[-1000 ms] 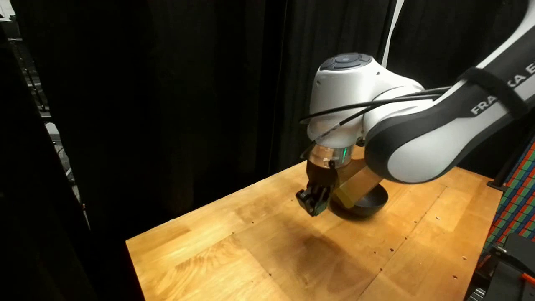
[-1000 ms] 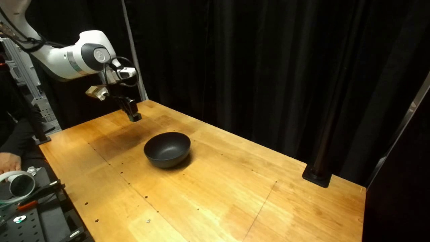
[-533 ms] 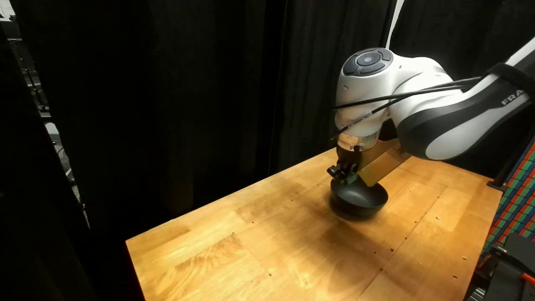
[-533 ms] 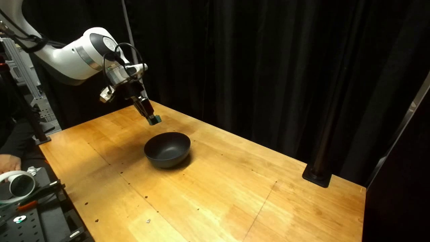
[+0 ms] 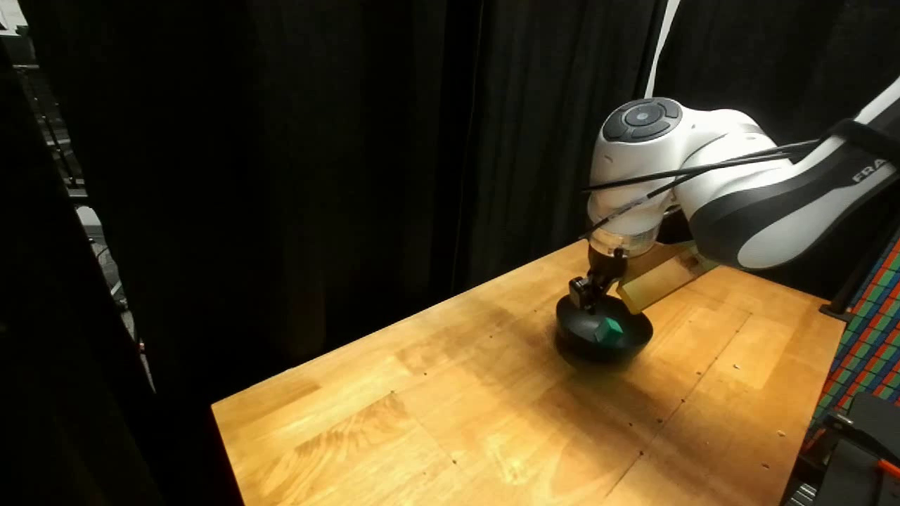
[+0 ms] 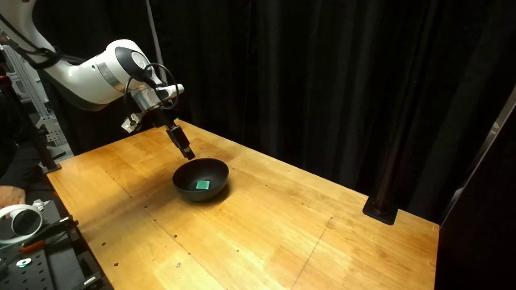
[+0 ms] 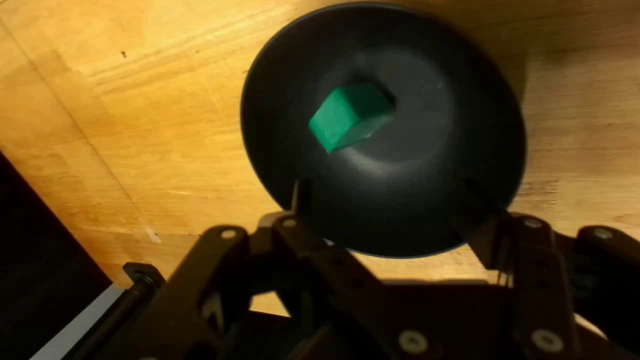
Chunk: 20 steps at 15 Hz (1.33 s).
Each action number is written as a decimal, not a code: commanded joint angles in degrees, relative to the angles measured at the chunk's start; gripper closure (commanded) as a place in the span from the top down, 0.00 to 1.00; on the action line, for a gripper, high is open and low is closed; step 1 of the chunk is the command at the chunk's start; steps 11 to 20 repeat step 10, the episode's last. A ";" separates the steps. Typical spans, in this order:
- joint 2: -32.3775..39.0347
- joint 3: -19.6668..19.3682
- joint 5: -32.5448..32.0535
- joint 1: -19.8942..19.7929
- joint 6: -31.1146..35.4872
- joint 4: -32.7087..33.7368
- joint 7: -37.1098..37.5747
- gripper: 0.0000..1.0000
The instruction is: Put the green block in the black bowl
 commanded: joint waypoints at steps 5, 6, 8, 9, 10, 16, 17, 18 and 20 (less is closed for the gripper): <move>-18.84 11.31 32.47 -5.24 7.80 -10.52 -22.86 1.00; -20.66 11.84 37.40 -4.59 6.72 -10.46 -26.40 1.00; -24.99 8.55 47.27 0.35 2.35 -9.64 -32.35 1.00; -19.45 12.99 41.00 -4.98 4.70 -8.23 -27.39 1.00; -21.37 12.81 44.52 -4.21 3.52 -8.24 -29.84 1.00; -21.37 12.81 44.52 -4.21 3.52 -8.24 -29.84 1.00; -21.37 12.81 44.52 -4.21 3.52 -8.24 -29.84 1.00; -21.37 12.81 44.52 -4.21 3.52 -8.24 -29.84 1.00; -21.37 12.81 44.52 -4.21 3.52 -8.24 -29.84 1.00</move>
